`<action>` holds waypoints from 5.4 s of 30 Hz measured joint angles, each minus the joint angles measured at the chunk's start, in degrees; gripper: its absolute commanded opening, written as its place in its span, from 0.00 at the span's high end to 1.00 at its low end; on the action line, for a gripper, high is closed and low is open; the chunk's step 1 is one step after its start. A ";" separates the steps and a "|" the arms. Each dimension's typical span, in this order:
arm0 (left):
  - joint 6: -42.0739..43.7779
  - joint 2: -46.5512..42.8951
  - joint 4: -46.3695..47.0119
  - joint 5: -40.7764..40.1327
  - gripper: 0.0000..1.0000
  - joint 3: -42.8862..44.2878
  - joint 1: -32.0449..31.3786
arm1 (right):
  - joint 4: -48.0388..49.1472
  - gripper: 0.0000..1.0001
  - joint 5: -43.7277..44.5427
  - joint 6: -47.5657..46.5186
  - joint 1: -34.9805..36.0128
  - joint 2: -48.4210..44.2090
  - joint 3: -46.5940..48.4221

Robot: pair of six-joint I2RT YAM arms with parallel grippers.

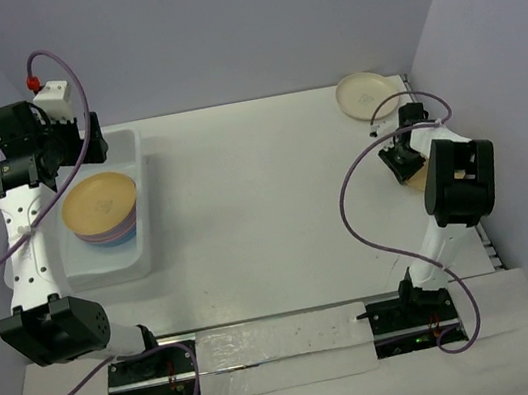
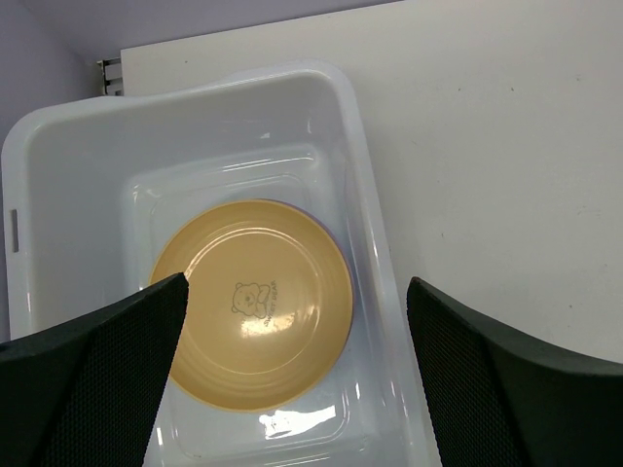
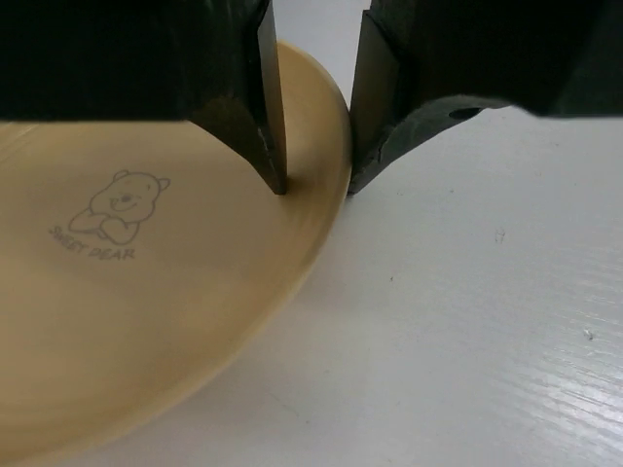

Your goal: Place the plates into the plastic bin on the countertop

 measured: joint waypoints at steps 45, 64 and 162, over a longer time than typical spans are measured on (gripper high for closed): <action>-6.38 8.30 -3.52 10.58 0.27 -11.17 -36.03 | -6.15 1.00 28.04 6.54 92.19 -23.52 -2.64; -7.19 9.45 -3.96 12.67 1.00 -10.18 -27.14 | -5.62 0.00 31.09 11.12 90.40 -24.73 -1.81; -4.65 -0.83 -11.60 18.43 0.01 9.22 10.92 | -5.51 1.00 -7.10 -5.17 24.66 0.48 21.75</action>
